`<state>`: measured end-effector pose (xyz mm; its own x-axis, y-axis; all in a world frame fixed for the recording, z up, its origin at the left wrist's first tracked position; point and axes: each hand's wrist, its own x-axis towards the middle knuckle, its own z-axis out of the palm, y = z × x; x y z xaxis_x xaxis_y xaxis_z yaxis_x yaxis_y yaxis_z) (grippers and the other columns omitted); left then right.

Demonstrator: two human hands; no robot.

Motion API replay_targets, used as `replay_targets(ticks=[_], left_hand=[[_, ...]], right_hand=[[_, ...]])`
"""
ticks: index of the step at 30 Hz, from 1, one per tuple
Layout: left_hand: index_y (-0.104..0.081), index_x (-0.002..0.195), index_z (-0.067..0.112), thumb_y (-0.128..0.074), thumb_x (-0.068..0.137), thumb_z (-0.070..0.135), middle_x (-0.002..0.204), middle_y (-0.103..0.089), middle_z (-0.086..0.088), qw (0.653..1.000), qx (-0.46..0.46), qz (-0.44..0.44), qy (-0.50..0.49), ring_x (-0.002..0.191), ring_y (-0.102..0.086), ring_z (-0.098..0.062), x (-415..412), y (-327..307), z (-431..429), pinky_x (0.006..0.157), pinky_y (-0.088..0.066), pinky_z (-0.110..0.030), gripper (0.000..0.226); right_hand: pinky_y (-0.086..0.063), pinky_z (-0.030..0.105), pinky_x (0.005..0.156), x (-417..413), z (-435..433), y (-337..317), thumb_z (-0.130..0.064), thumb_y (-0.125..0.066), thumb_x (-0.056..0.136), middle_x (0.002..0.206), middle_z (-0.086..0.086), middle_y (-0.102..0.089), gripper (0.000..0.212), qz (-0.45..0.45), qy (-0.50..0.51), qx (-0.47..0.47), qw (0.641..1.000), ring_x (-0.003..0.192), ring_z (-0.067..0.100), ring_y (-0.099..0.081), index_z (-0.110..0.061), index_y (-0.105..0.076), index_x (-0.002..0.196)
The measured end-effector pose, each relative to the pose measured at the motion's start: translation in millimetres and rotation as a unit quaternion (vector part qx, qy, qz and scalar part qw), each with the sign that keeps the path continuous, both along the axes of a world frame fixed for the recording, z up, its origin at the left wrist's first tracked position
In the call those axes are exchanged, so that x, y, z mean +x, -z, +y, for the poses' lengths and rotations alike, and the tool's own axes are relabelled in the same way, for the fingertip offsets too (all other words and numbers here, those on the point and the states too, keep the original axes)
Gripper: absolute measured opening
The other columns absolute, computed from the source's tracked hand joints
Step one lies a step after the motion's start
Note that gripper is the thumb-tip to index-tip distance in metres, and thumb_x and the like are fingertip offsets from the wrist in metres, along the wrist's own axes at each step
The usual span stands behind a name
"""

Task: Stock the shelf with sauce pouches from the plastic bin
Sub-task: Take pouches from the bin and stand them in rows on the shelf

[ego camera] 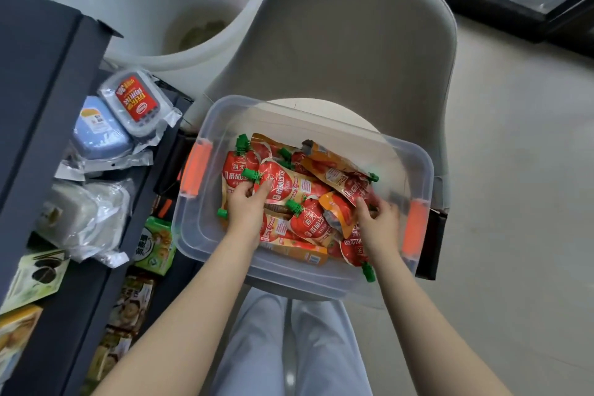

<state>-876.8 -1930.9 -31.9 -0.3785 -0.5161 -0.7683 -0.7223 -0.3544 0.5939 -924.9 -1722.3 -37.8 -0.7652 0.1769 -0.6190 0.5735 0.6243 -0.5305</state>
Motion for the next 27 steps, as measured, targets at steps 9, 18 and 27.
replay_targets(ticks=[9,18,27], left_hand=[[-0.047,0.122,0.024,-0.051,0.099,0.036,0.117,-0.064,0.0,0.992,0.09,0.072,-0.051,0.105,-0.064,-0.016,6,-2,-3,0.09,-0.054,-0.037,0.027],[-0.058,0.121,0.01,-0.069,0.087,0.016,0.116,-0.067,-0.005,0.973,0.142,0.079,-0.163,0.111,-0.064,-0.02,12,3,0,0.093,-0.053,-0.035,0.036],[-0.068,0.109,0.021,-0.071,0.086,0.037,0.103,-0.075,0.001,0.99,0.04,0.105,-0.084,0.101,-0.07,-0.021,17,-23,-16,0.09,-0.054,-0.043,0.029]], right_hand=[[-0.043,0.05,0.103,-36,-9,15,-0.056,-0.055,0.089,0.134,0.018,-0.046,0.066,-0.105,-0.141,0.134,0.975,0.124,0.039,-0.046,-0.015,-0.043,0.139],[-0.028,0.05,0.114,-34,-7,14,-0.073,-0.059,0.075,0.15,0.016,-0.03,0.099,-0.17,-0.181,0.139,0.959,0.14,0.037,-0.027,-0.016,-0.026,0.149],[-0.058,0.05,0.08,-5,-3,-34,-0.023,-0.084,0.072,0.118,0.008,-0.057,0.049,-0.08,0.148,-0.185,0.968,0.097,0.032,-0.066,-0.033,-0.048,0.105]])
